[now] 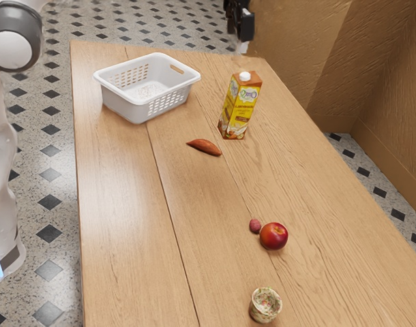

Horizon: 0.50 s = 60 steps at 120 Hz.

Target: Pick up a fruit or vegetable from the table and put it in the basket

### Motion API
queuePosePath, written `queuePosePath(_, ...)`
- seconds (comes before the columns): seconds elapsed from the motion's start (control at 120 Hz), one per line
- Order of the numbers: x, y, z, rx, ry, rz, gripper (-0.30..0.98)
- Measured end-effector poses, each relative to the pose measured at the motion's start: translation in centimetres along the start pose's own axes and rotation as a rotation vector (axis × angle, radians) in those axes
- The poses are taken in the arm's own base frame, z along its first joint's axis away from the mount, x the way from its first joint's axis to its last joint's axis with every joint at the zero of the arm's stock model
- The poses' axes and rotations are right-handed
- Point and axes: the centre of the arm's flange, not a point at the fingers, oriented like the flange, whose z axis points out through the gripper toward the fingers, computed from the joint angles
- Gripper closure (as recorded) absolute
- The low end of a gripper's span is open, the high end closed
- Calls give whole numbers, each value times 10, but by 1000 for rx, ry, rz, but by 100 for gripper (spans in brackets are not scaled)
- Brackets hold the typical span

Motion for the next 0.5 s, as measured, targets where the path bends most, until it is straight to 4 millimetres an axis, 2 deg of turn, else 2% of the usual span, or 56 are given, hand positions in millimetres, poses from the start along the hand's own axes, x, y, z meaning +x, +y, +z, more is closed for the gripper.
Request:
queuePosePath(0.075, -29, -62, -48, 44, 68, -106, 2)
queuePosePath(0.108, -39, -72, -63, 57, 91, -123, 2)
queuePosePath(0.142, -38, -59, -69, 51, 101, -89, 2)
queuePosePath(0.192, -30, -33, -68, 34, 98, -23, 2)
queuePosePath(0.267, -20, -10, -57, 21, 76, 37, 2)
queuePosePath(0.442, 22, 16, 4, 12, -6, 115, 2)
queuePosePath(0.5, 25, 30, 11, 5, -6, 141, 2)
